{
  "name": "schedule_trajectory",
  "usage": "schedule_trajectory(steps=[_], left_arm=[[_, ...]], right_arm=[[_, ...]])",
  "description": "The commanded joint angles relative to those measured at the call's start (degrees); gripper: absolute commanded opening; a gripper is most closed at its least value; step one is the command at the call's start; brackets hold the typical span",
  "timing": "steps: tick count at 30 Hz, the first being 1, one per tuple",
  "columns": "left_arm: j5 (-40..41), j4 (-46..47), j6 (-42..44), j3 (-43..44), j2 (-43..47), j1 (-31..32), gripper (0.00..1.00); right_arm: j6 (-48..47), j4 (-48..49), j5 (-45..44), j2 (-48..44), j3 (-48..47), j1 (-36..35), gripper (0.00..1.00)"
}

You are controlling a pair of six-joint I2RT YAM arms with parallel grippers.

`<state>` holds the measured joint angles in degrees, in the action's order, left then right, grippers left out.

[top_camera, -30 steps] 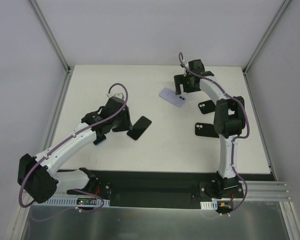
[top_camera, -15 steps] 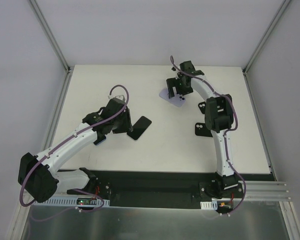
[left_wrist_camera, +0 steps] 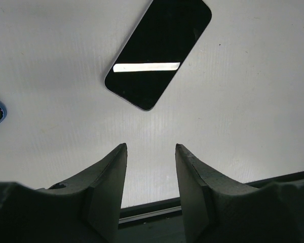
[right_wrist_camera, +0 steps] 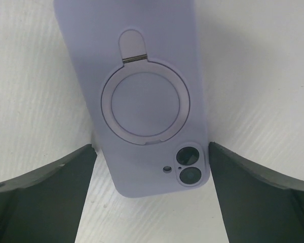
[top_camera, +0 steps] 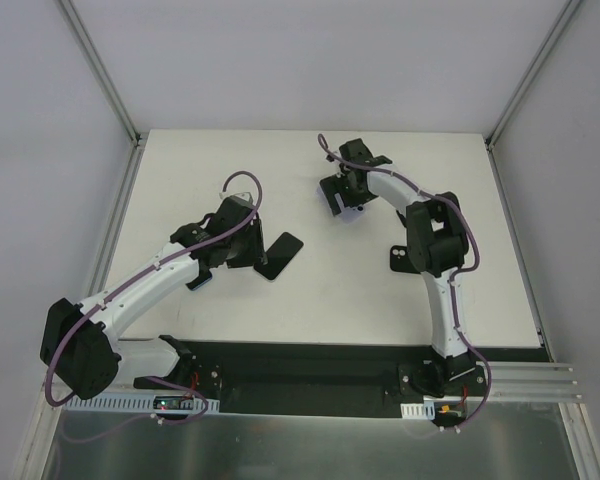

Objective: Take the phone out of the phone case
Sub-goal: Pick up the phone at the center of the board.

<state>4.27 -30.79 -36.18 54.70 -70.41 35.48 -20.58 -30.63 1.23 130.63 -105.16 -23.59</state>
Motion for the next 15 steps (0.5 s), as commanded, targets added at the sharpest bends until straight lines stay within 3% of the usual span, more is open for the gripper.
schedule_trajectory(steps=[1, 5, 8, 9, 12, 15], left_arm=[[-0.06, -0.42, 1.12, -0.64, 0.8, -0.68, 0.42], [0.56, -0.42, 0.59, -1.96, 1.5, -0.68, 0.42], [0.65, -0.42, 0.15, -2.49, 2.47, -0.68, 0.43], [0.65, -0.42, 0.06, -2.4, 2.82, -0.68, 0.43], [1.0, -0.33, 0.67, -1.7, 3.09, -0.68, 0.44], [-0.57, -0.15, 1.29, -1.08, 1.95, -1.91, 0.46]], right_arm=[[0.27, -7.06, -5.54, 0.24, 1.19, -3.12, 0.96], [1.24, -8.91, -6.42, 1.12, -0.3, -3.39, 0.98], [2.82, -10.41, -3.37, 1.56, -0.83, -2.6, 0.84], [3.61, -10.5, -1.87, 1.47, -0.57, -2.16, 0.71], [7.03, -8.49, 6.83, 0.07, 2.15, 0.12, 0.51], [10.99, -3.06, 13.87, -4.4, 9.17, 2.06, 0.42]])
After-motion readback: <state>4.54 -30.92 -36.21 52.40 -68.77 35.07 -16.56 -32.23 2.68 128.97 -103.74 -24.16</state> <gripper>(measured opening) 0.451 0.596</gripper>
